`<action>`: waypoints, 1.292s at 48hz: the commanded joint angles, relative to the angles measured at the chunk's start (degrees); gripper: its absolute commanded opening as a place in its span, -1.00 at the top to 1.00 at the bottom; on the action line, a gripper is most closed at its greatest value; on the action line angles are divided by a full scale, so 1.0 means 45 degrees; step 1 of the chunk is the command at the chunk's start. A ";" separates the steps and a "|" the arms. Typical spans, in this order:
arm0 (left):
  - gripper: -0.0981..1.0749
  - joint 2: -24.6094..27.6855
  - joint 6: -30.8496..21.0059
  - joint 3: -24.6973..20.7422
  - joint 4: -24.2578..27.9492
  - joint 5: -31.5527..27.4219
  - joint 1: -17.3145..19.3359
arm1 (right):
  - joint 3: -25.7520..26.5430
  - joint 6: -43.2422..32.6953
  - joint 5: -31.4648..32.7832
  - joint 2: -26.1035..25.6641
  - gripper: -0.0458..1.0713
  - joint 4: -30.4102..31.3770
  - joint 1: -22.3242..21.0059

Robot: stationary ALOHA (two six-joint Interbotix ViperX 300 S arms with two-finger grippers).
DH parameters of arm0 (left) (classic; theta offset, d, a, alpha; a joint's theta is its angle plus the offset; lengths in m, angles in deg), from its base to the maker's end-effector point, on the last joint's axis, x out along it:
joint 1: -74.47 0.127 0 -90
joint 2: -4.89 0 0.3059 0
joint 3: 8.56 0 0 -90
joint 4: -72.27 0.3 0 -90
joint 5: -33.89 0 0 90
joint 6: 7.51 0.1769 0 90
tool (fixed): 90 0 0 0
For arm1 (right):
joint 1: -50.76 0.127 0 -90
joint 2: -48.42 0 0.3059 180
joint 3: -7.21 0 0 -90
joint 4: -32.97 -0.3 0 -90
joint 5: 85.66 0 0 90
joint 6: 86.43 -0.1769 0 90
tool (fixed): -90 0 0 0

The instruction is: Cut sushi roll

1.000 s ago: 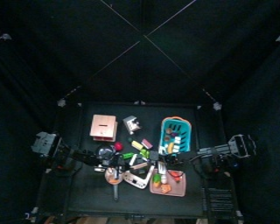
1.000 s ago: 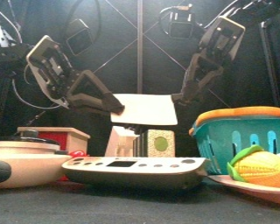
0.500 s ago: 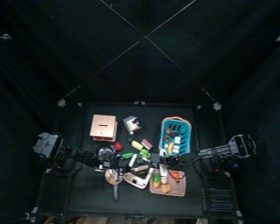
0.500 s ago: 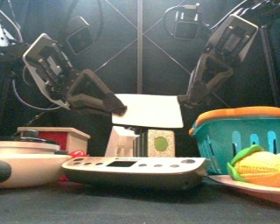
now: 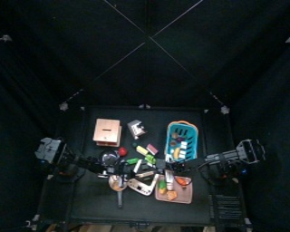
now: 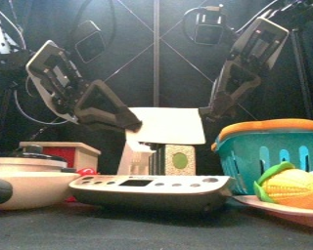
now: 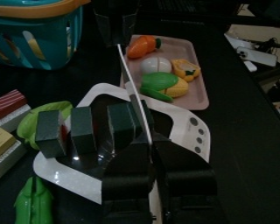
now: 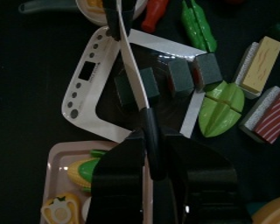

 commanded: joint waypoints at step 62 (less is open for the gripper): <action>0.33 -0.0273 0.0059 -0.0605 0.0137 0.0410 0.0293 | 0.0156 -0.0039 -0.0273 -0.0215 0.07 0.0098 -0.0449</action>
